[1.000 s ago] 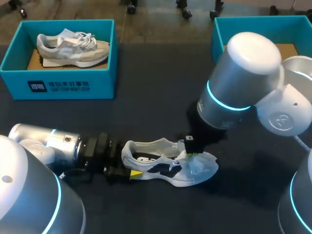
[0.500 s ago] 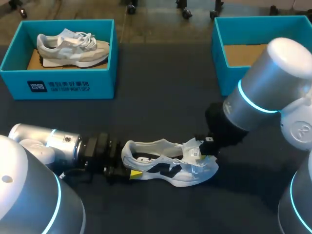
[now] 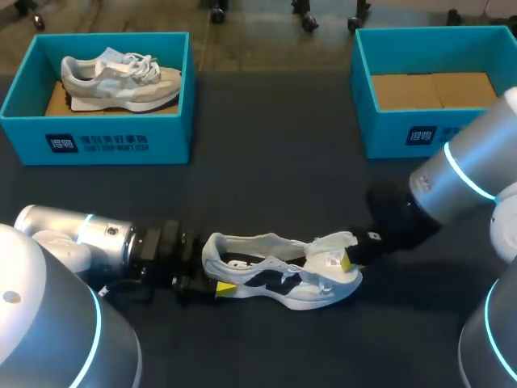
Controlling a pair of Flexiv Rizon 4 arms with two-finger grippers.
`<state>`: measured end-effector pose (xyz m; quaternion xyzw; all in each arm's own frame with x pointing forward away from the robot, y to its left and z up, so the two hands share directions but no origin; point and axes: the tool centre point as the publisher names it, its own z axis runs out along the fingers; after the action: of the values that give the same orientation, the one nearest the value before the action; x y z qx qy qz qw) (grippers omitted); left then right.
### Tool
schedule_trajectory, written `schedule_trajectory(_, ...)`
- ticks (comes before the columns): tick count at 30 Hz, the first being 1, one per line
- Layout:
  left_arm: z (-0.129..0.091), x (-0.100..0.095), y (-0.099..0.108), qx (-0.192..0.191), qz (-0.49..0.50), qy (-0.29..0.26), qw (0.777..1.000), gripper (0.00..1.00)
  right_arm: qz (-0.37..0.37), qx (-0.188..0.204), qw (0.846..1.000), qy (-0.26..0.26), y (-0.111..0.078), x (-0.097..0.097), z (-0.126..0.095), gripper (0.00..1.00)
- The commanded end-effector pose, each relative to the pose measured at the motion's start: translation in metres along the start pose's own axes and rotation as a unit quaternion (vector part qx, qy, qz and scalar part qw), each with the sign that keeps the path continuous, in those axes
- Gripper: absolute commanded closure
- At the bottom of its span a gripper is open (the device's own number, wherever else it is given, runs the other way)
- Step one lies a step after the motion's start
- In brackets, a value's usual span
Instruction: Take the shoe out of the shoebox, open the shoe tongue, remove and reinsert the insole, then place the shoe into the shoebox
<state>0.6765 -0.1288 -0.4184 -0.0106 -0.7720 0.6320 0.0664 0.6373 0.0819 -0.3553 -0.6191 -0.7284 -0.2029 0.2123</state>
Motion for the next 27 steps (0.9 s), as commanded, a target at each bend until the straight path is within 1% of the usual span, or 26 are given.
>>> schedule_trajectory(1,0.0,0.0,0.001,0.0,0.0,-0.001,1.0,1.0,0.005,-0.008,0.999,0.047,-0.007,-0.01,0.0,1.0)
schedule_trajectory(7,0.0,0.0,0.001,0.0,0.0,-0.001,1.0,1.0,0.002,-0.032,0.998,0.045,-0.015,-0.015,-0.005,1.0)
schedule_trajectory(8,0.0,0.0,0.001,0.0,0.0,-0.001,1.0,1.0,0.003,-0.036,0.998,0.045,-0.017,-0.016,-0.007,0.98)
schedule_trajectory(9,0.0,0.0,0.001,0.0,0.0,-0.001,1.0,1.0,0.003,-0.039,0.998,0.045,-0.018,-0.017,-0.009,0.9)
schedule_trajectory(10,0.0,0.0,0.001,0.0,0.0,-0.001,1.0,1.0,0.005,-0.043,0.998,0.044,-0.019,-0.018,-0.011,0.8)
schedule_trajectory(11,0.0,0.0,0.001,0.0,0.0,-0.001,1.0,1.0,0.007,-0.045,0.998,0.044,-0.021,-0.02,-0.014,0.62)
schedule_trajectory(12,0.0,0.0,0.001,0.0,0.0,-0.001,1.0,1.0,0.008,-0.048,0.998,0.044,-0.022,-0.022,-0.016,0.52)
schedule_trajectory(13,0.0,0.0,0.001,0.0,0.0,-0.001,1.0,1.0,0.011,-0.05,0.998,0.044,-0.023,-0.024,-0.019,0.34)
schedule_trajectory(14,0.0,0.0,0.001,0.0,0.0,-0.001,1.0,1.0,0.014,-0.051,0.998,0.042,-0.024,-0.026,-0.022,0.19)
schedule_trajectory(15,0.0,0.0,0.001,0.0,0.0,-0.001,1.0,1.0,0.017,-0.053,0.998,0.038,-0.024,-0.028,-0.027,0.11)
schedule_trajectory(16,0.0,0.0,0.001,0.0,0.0,-0.001,1.0,1.0,0.018,-0.054,0.998,0.036,-0.025,-0.029,-0.029,0.06)
schedule_trajectory(17,0.0,0.0,0.001,0.0,0.0,-0.001,1.0,1.0,0.016,-0.057,0.998,0.024,-0.025,-0.029,-0.037,0.05)
schedule_trajectory(21,0.0,0.0,0.001,0.0,0.0,-0.001,1.0,1.0,0.0,-0.066,0.998,-0.014,-0.024,-0.02,-0.061,0.06)
schedule_trajectory(22,0.0,0.0,0.001,0.0,0.0,-0.001,1.0,1.0,-0.002,-0.068,0.997,-0.038,-0.022,-0.015,-0.07,0.05)
schedule_trajectory(25,0.0,0.0,0.001,0.0,0.0,-0.001,1.0,1.0,-0.008,-0.066,0.994,-0.09,-0.018,-0.004,-0.086,0.02)
schedule_trajectory(27,0.0,0.0,0.001,0.0,0.0,-0.001,1.0,1.0,-0.018,-0.063,0.992,-0.112,-0.016,0.003,-0.093,0.01)
